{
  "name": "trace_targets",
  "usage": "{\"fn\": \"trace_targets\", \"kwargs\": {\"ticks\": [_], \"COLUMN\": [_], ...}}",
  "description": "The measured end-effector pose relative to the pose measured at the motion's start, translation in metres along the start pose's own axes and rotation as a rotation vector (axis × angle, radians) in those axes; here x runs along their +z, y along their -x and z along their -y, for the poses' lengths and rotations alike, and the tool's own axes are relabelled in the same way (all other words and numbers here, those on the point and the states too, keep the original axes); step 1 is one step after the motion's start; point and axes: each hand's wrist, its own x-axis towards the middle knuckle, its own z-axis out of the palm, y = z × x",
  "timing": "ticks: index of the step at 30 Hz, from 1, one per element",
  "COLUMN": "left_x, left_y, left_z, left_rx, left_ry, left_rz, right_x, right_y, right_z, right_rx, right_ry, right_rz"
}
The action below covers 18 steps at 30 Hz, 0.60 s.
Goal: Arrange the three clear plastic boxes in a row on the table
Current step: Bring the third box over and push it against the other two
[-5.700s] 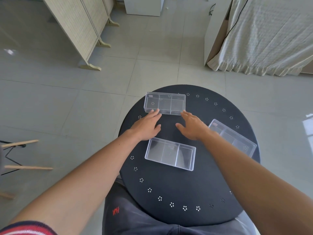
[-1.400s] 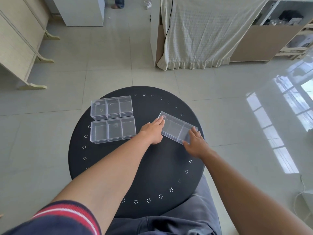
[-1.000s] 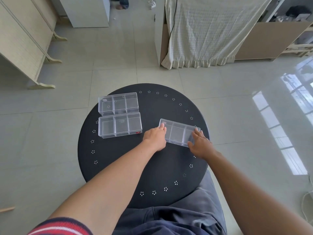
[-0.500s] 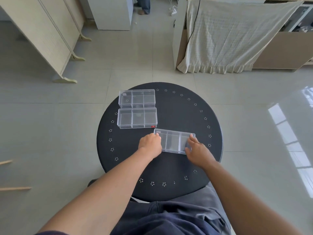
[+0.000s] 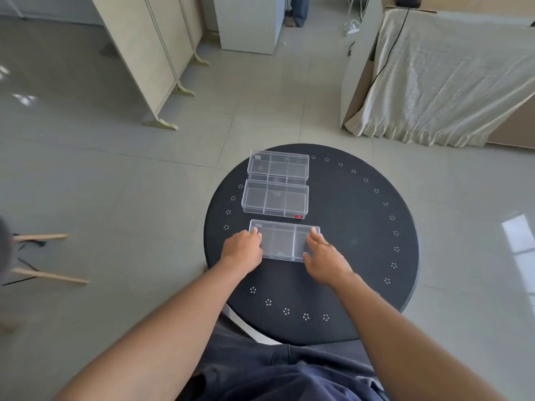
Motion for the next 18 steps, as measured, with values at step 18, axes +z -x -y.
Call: {"fn": "trace_targets", "kwargs": {"ticks": [18], "left_x": [0.023], "left_y": [0.016], "left_z": [0.033], "left_rx": [0.004], "left_ry": [0.254], "left_rz": [-0.074], "right_x": [0.010], "right_y": [-0.003], "right_z": [0.038], "right_rx": [0.003], "right_ry": [0.018], "right_rz": [-0.007]}}
